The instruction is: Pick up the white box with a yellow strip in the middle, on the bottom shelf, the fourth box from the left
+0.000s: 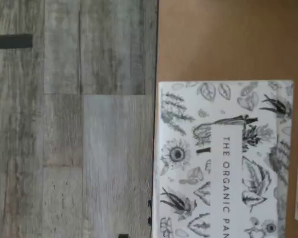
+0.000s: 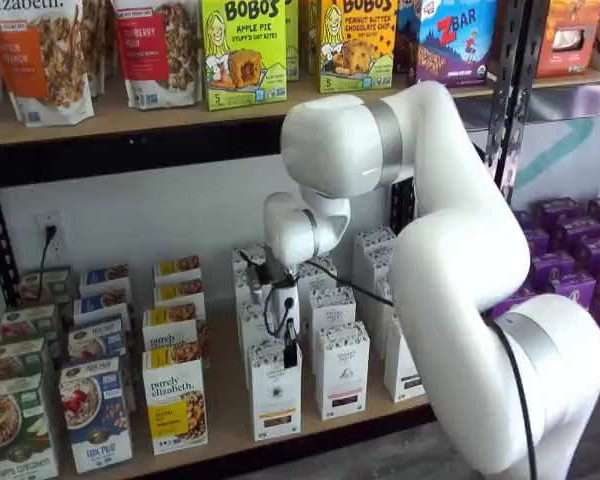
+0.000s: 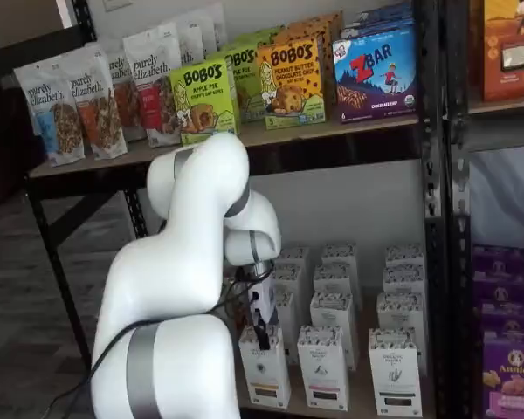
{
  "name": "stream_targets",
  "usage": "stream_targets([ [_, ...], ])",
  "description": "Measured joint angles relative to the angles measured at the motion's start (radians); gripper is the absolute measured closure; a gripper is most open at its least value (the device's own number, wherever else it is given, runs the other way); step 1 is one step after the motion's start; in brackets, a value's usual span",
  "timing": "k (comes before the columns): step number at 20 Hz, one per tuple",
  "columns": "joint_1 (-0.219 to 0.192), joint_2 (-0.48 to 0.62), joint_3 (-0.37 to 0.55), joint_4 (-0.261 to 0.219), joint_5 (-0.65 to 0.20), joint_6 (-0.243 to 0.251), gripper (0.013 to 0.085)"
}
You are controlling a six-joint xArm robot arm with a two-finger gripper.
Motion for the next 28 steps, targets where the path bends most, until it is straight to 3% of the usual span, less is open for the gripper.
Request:
stream_targets([
  [10,-0.006,0.059,-0.042,-0.029,-0.023,0.019,0.013],
  [23,-0.01,0.102,-0.072,-0.023,-0.047,0.009,0.013],
  [27,-0.01,0.102,-0.07,-0.017,-0.046,0.004,0.025],
  [28,-0.01,0.101,-0.069,-0.016,-0.048,0.003,0.025],
])
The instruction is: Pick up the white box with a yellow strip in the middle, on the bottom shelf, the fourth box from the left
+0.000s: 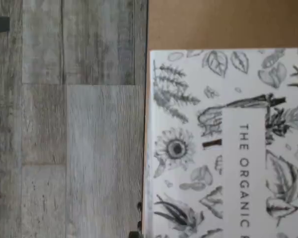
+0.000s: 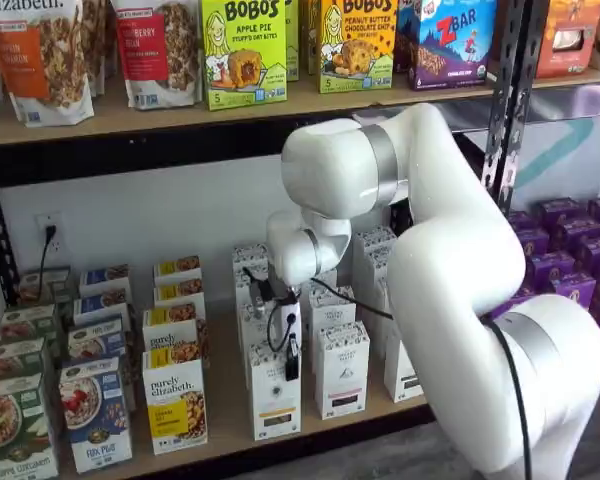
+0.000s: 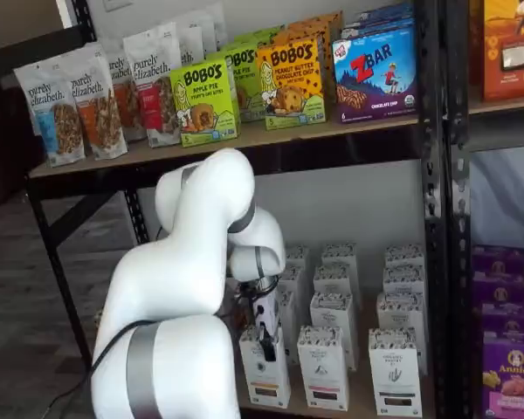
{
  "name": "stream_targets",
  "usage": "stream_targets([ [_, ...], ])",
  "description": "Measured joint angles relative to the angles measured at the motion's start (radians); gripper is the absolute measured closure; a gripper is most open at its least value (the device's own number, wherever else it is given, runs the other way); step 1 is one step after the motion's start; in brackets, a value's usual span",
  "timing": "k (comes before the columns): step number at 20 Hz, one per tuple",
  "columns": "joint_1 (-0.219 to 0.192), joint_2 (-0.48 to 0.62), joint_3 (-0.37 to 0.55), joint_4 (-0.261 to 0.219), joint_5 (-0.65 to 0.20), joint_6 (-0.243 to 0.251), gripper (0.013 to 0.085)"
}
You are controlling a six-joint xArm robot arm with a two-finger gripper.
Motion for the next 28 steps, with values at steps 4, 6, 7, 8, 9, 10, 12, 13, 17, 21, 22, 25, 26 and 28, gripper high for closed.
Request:
stream_targets([
  [4,-0.001,-0.002,0.003,-0.001,-0.003,0.0,0.029],
  [6,-0.001,-0.003,0.003,-0.004,-0.003,0.002,0.029],
  [7,-0.001,-0.003,0.002,-0.003,0.0,0.002,0.029],
  [8,-0.001,-0.003,0.001,-0.002,0.003,0.001,0.029],
  [9,0.0,-0.003,-0.001,0.0,0.008,0.0,0.029],
  [10,0.0,-0.003,-0.002,0.001,0.011,-0.001,0.033],
  [12,0.001,-0.005,0.001,0.001,0.013,0.0,0.041],
  [13,0.001,-0.006,0.003,-0.001,0.013,0.002,0.041],
  [17,0.002,-0.012,0.011,-0.011,0.019,0.012,0.045],
  [21,0.005,-0.029,0.036,-0.025,0.015,0.026,0.045],
  [22,0.006,-0.032,0.04,-0.028,0.014,0.03,0.045],
  [25,0.01,-0.053,0.074,-0.045,0.003,0.049,0.045],
  [26,0.011,-0.062,0.091,-0.052,-0.007,0.056,0.045],
  [28,0.014,-0.081,0.122,-0.058,-0.022,0.064,0.049],
])
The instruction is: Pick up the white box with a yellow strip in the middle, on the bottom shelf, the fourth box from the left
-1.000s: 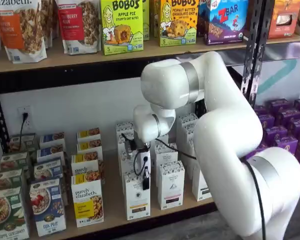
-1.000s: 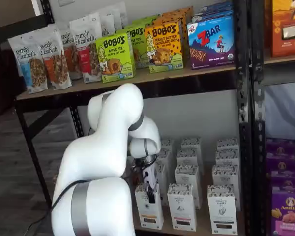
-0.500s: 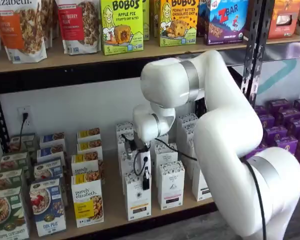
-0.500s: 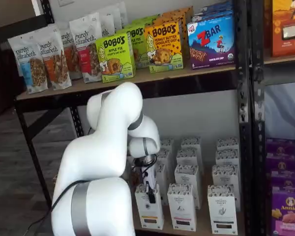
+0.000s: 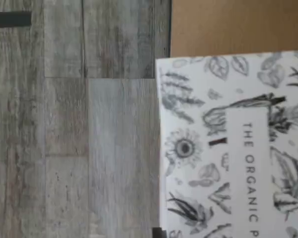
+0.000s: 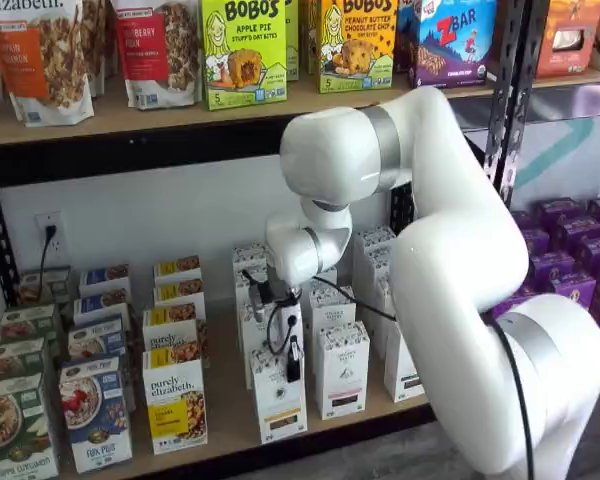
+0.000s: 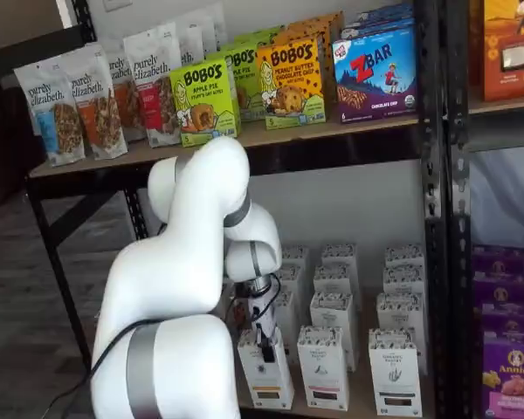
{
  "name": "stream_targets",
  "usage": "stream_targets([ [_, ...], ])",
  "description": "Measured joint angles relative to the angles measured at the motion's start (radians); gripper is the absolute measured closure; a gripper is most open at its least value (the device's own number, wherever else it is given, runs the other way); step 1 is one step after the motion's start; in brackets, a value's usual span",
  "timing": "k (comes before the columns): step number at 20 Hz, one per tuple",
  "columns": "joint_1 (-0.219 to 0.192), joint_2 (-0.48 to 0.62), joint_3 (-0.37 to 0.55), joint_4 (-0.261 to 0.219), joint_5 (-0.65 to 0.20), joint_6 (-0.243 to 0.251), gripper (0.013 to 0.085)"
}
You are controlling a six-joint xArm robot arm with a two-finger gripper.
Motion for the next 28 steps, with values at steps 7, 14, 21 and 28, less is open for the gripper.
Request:
stream_targets([
  [7,0.005,-0.078,0.116,-0.028,-0.038,0.031,0.049],
  [14,-0.002,-0.196,0.282,-0.092,-0.076,0.083,0.049],
  [21,-0.007,-0.325,0.432,-0.071,-0.081,0.062,0.049],
  [28,-0.014,-0.413,0.513,-0.074,-0.082,0.056,0.049],
])
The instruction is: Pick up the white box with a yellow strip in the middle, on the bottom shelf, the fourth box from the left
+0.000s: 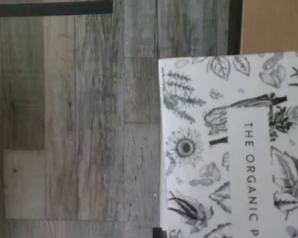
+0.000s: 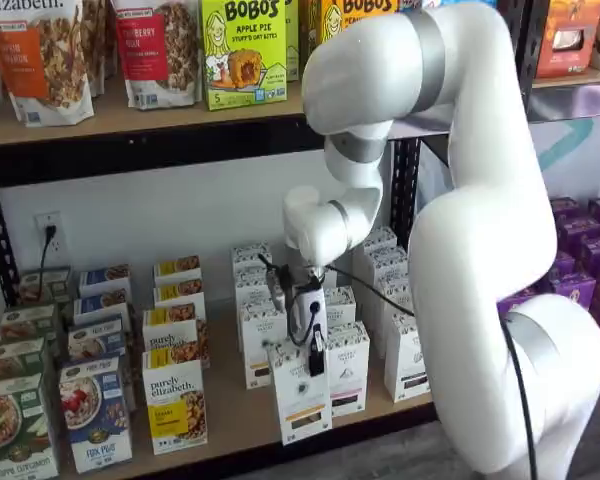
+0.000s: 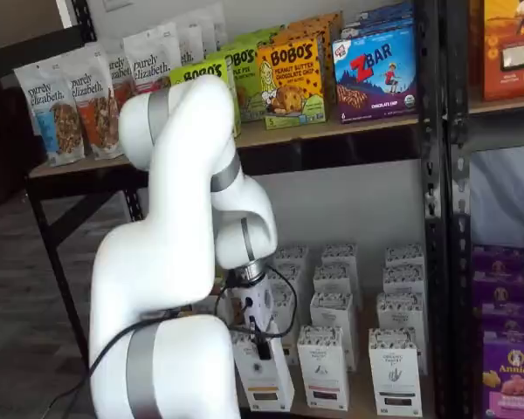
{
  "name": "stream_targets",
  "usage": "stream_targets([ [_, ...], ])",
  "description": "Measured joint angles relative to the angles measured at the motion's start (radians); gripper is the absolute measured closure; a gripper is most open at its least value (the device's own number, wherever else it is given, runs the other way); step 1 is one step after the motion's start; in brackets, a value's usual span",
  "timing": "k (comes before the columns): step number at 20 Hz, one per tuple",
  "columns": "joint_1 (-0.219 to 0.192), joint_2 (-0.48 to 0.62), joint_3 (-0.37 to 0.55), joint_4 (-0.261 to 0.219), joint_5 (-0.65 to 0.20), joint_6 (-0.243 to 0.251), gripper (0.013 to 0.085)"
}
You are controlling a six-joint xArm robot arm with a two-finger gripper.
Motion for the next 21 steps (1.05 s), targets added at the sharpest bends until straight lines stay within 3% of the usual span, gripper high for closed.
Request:
stream_targets([
  [10,-0.002,-0.134,0.101,0.048,0.036,-0.046,0.049],
  [21,0.002,-0.288,0.199,0.06,0.094,-0.055,0.049],
])
